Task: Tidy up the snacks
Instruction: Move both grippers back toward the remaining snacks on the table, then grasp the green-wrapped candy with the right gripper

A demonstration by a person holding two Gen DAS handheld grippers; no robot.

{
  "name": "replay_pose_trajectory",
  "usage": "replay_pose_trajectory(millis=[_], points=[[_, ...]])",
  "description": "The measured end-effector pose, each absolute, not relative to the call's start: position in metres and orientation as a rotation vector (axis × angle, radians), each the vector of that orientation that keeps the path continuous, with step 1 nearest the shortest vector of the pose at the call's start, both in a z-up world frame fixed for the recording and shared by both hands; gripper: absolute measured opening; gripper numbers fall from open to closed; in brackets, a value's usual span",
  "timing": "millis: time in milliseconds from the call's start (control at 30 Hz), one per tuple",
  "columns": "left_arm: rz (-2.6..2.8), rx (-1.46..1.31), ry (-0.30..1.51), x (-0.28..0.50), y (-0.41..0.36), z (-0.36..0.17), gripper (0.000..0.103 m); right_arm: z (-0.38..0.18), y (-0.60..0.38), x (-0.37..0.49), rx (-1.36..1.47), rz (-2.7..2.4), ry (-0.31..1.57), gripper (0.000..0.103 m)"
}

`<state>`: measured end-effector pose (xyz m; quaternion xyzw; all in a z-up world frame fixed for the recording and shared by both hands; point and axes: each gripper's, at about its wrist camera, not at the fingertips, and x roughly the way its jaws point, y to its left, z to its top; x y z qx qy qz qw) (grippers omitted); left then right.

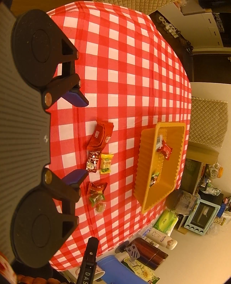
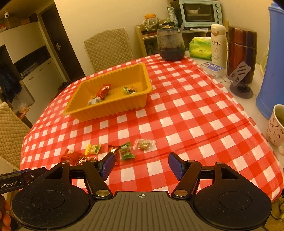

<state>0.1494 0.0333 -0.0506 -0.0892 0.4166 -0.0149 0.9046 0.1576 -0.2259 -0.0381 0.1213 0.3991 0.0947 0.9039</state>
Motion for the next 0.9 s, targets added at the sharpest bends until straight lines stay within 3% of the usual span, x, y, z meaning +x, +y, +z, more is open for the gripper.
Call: replay_pose_trajectory(millis=[433, 500, 800, 900], points=[[-0.027, -0.174, 0.899, 0.174, 0.039, -0.075, 0.074, -0.069, -0.216, 0.179, 0.226, 0.215, 0.872, 0.066], [-0.028, -0.172, 0.902, 0.178, 0.04, -0.077, 0.074, -0.073, -0.213, 0.184, 0.212, 0.231, 0.87, 0.057], [-0.041, -0.169, 0.904, 0.195, 0.044, -0.085, 0.074, -0.088, -0.189, 0.206, 0.163, 0.306, 0.888, 0.035], [-0.047, -0.161, 0.904, 0.2, 0.045, -0.088, 0.074, -0.093, -0.182, 0.214, 0.152, 0.321, 0.892, 0.032]])
